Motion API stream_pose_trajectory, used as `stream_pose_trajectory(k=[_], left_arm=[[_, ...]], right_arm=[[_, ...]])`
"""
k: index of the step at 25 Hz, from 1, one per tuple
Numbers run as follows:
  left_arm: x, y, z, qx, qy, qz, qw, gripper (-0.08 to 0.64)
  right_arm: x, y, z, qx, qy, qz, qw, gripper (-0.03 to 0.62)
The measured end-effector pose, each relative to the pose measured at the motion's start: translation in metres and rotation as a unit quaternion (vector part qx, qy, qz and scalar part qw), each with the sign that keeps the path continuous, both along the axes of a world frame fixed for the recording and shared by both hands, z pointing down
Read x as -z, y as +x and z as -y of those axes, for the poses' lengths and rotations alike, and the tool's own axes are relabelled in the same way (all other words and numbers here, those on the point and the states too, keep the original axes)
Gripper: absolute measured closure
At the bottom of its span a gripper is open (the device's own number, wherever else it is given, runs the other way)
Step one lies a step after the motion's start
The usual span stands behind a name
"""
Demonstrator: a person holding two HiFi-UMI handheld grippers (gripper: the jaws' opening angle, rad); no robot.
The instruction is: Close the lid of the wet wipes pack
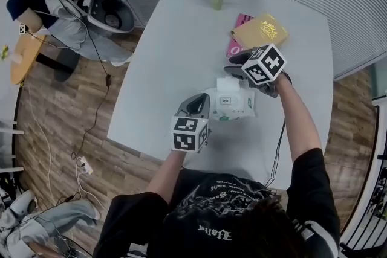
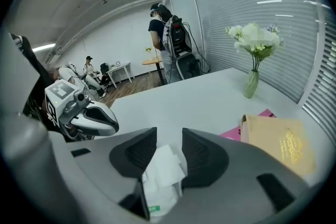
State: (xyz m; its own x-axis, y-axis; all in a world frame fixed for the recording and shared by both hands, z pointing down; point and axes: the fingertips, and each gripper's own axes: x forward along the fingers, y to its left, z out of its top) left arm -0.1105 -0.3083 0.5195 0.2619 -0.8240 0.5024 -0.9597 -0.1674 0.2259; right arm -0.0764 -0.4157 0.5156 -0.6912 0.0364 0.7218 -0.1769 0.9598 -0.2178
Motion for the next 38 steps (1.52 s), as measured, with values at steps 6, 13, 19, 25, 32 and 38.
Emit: stream_pose_trajectory(k=[6,13,19,25,32,38], left_arm=[[-0.025,0.005,0.01,-0.004,-0.034,-0.004,0.9994,0.552],[-0.053,0.005,0.008,-0.015,-0.079,-0.006,0.9968,0.552],[-0.068,0.01,0.007,-0.02,-0.1,-0.01,0.9947,0.551],[-0.077,0.015,0.007,-0.027,-0.114,-0.011,0.9931,0.551],[-0.088,0.02,0.005,-0.032,-0.126,-0.009,0.9914,0.551],[-0.095,0.02,0.003,-0.032,-0.135,-0.008,0.9903,0.551]], right_arm=[[-0.037,-0.002,0.008,-0.001,-0.045,-0.012,0.999,0.437],[-0.07,0.0,0.011,0.007,-0.095,-0.029,0.995,0.447],[-0.087,0.001,0.007,0.015,-0.147,-0.029,0.989,0.466],[-0.094,0.001,0.003,0.022,-0.176,-0.029,0.984,0.484],[-0.099,0.003,-0.001,0.024,-0.189,-0.033,0.981,0.535],[-0.091,0.003,0.0,0.02,-0.182,-0.026,0.983,0.558]])
